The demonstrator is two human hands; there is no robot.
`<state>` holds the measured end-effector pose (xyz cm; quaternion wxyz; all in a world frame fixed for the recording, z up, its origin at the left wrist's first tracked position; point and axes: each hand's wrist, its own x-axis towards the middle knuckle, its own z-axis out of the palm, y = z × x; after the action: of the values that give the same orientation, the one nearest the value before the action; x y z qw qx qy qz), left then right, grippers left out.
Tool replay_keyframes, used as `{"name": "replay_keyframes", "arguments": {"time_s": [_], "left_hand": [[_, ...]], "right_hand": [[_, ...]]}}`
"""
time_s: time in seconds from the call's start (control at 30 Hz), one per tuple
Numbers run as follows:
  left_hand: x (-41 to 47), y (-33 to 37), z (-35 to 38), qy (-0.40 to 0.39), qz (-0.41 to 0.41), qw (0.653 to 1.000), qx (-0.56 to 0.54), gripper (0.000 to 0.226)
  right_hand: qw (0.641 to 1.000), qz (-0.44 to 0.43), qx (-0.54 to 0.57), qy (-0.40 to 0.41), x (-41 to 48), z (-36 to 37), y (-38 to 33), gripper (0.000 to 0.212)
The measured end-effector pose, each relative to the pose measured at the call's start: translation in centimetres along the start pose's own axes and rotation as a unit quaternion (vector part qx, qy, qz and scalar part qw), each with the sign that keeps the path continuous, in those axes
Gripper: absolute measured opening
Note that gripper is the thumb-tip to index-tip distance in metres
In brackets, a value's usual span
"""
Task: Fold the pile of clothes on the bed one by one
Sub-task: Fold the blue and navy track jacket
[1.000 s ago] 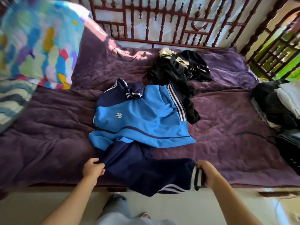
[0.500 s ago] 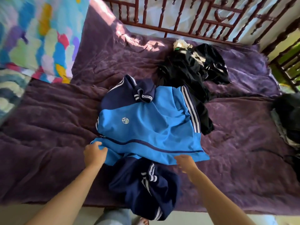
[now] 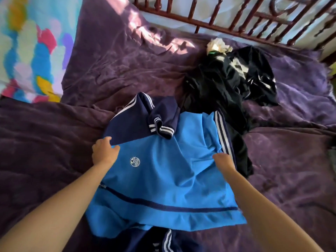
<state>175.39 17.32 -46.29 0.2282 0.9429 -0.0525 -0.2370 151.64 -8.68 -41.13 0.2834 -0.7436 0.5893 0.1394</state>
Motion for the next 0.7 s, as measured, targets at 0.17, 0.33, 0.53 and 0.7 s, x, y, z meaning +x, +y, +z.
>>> {"name": "replay_keyframes", "arguments": {"time_s": [0.17, 0.33, 0.53, 0.7], "left_hand": [[4.9, 2.3, 1.0, 0.013, -0.016, 0.999, 0.024, 0.055], [8.0, 2.7, 3.7, -0.023, -0.059, 0.995, 0.076, 0.071], [7.6, 3.1, 6.1, -0.024, -0.071, 0.992, 0.101, 0.073], [6.7, 4.2, 6.3, -0.032, -0.074, 0.993, 0.084, 0.071]], "right_hand": [[0.995, 0.003, 0.084, 0.044, 9.2, -1.6, -3.1, 0.029], [0.994, 0.045, 0.063, 0.079, 17.0, -1.7, -4.4, 0.054], [0.974, 0.047, 0.206, 0.085, 20.2, -1.9, -4.3, 0.031], [0.973, -0.022, 0.228, 0.035, 19.7, -4.1, -4.5, 0.017]]}}
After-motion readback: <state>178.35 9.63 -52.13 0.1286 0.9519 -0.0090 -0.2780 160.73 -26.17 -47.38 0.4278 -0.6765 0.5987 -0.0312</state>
